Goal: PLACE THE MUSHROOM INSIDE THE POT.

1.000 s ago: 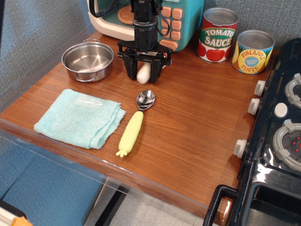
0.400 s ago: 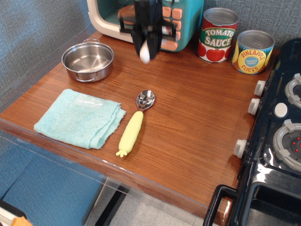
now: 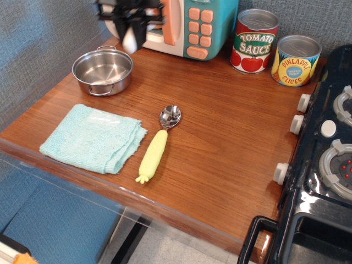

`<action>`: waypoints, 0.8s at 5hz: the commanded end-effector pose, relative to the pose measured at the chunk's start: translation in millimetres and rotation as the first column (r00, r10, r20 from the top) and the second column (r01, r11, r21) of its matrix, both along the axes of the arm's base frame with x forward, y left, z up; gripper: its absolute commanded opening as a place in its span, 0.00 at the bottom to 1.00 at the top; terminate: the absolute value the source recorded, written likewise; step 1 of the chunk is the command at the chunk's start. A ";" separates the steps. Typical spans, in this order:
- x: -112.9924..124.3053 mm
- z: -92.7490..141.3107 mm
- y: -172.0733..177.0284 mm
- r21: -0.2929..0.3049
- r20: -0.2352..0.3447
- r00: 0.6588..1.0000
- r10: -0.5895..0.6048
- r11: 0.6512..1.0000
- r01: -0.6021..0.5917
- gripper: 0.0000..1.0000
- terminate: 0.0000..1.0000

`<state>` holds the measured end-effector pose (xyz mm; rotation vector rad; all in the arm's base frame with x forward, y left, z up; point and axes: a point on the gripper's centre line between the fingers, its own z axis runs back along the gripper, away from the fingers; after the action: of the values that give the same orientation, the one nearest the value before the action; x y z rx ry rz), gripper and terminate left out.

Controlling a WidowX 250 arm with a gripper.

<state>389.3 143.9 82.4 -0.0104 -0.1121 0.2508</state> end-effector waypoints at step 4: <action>-15.6 14.5 27.7 0.042 -0.005 1.000 0.004 0.999 -0.004 1.00 0.00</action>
<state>370.9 173.3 77.4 0.0154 -0.0629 0.2622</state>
